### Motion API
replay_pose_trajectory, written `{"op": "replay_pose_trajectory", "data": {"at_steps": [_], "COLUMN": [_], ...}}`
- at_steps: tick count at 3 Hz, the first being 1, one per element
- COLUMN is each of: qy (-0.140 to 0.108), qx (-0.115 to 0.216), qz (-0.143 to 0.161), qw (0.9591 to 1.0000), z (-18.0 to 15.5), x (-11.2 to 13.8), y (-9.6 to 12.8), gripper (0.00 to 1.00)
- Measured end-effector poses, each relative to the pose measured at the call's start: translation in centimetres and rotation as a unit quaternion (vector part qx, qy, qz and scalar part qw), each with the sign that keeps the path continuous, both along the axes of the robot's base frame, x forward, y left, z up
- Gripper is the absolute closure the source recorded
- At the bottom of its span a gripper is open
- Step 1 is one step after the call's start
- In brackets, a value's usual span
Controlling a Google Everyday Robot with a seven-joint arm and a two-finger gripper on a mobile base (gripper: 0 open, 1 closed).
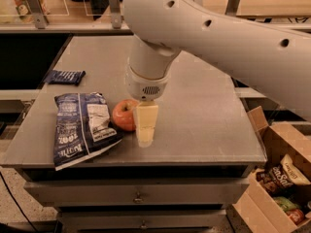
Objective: Move apple near blue chip bag
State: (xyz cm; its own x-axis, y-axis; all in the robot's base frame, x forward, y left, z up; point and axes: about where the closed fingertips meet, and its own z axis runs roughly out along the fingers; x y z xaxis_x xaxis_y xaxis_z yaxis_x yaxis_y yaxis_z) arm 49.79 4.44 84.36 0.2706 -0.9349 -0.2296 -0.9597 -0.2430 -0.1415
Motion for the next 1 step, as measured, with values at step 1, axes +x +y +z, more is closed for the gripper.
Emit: {"op": "replay_pose_trajectory", "data": {"at_steps": [1], "qy": [0.0], "qx": [0.0], "qz": [0.0], "qw": [1.0], "z": [0.0], "x": [0.0], "y": [0.0], "gripper": [0.0]}}
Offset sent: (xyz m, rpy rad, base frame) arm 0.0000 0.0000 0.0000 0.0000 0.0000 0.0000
